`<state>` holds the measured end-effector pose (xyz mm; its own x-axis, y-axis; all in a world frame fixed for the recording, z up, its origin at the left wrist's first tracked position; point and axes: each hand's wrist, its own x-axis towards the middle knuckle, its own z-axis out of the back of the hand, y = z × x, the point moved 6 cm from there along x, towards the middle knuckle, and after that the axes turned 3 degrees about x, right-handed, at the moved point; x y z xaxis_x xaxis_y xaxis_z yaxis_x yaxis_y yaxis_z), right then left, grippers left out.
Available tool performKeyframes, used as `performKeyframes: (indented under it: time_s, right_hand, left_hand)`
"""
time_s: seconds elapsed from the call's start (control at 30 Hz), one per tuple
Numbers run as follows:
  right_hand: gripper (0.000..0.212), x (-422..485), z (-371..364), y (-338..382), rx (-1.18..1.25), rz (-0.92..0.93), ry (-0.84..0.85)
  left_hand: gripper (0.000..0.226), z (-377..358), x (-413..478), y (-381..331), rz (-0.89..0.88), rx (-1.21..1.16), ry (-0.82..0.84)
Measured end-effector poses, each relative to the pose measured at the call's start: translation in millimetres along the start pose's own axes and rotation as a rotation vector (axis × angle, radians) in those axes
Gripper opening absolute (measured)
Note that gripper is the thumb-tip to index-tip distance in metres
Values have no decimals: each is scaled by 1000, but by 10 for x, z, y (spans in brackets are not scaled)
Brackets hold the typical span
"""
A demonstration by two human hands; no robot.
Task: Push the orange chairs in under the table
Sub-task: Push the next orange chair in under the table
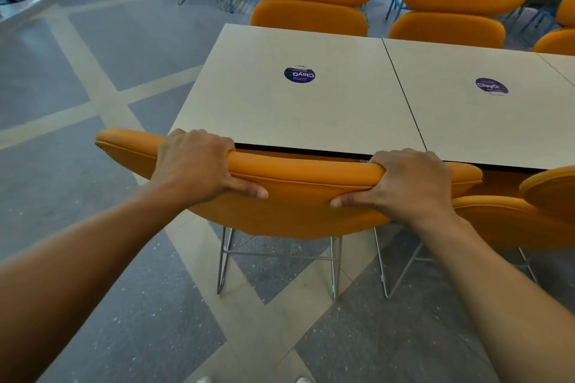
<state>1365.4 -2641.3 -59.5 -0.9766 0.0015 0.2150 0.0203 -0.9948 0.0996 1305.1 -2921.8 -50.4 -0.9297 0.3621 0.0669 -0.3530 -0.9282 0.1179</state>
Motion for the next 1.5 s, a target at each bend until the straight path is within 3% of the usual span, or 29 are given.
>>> performKeyframes:
  time_s: [0.4,0.87,1.2,1.5]
  right_hand:
    - [97,-8,12,36,-51,67,-10]
    - [99,76,2,131,-25,-4,-15]
    - [100,4,-25,182,-38,-32,79]
    - [92,-32,10,361,42,-71,245]
  left_hand:
    - [86,-24,-86,-1,82,-43,27]
    - [91,-37,49,161,40,-45,11]
    - [93,-30,-133,128,65,-116,7]
    - [59,91,-533,361,14,-482,-148]
